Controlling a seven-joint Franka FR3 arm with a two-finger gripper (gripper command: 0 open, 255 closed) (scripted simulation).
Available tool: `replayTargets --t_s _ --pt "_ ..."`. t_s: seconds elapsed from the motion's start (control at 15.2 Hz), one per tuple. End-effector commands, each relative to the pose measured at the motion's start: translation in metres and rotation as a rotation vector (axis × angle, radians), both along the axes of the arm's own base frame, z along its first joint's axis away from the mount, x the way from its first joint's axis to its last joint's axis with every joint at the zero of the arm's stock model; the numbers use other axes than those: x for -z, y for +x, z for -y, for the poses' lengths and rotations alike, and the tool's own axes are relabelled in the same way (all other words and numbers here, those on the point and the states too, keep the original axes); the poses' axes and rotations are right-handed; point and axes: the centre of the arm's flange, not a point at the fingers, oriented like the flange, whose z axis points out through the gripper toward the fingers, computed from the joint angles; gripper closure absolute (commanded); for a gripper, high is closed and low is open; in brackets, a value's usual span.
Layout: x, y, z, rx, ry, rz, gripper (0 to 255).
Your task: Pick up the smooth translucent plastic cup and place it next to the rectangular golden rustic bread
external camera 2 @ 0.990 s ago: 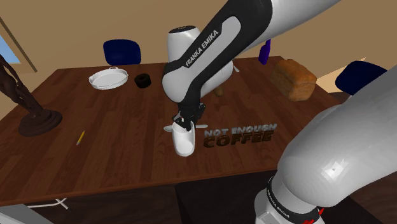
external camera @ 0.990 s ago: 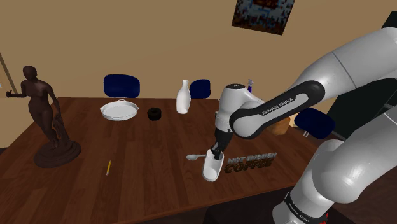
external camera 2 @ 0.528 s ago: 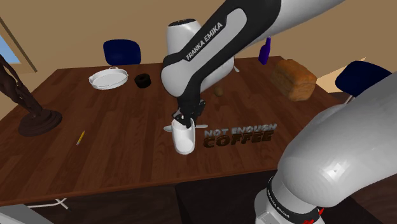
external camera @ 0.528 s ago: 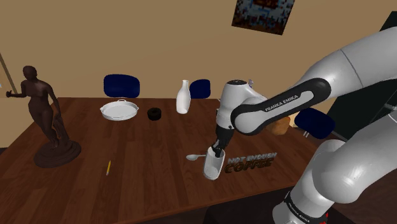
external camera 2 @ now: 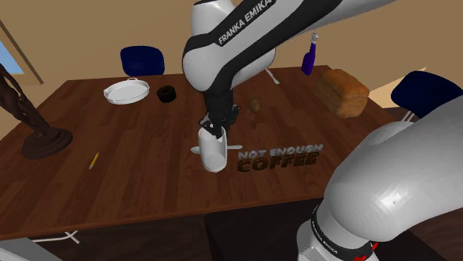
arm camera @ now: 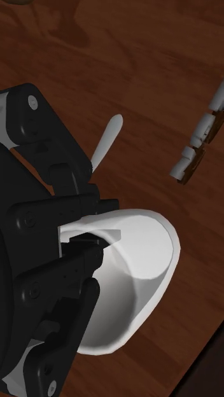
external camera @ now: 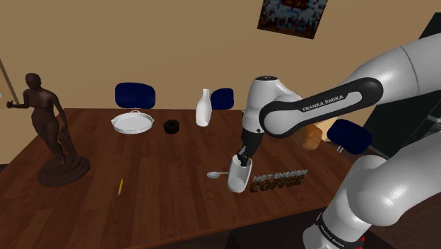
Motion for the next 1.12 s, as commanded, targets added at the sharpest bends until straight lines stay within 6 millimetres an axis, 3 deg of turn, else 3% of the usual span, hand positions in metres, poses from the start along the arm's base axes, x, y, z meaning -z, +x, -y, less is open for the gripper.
replayTargets --t_s 0.0,1.06 --pt "-0.011 0.0 0.0 0.0 0.0 0.0 255" --pt "-0.096 0.0 0.0 0.0 0.0 0.0 255"
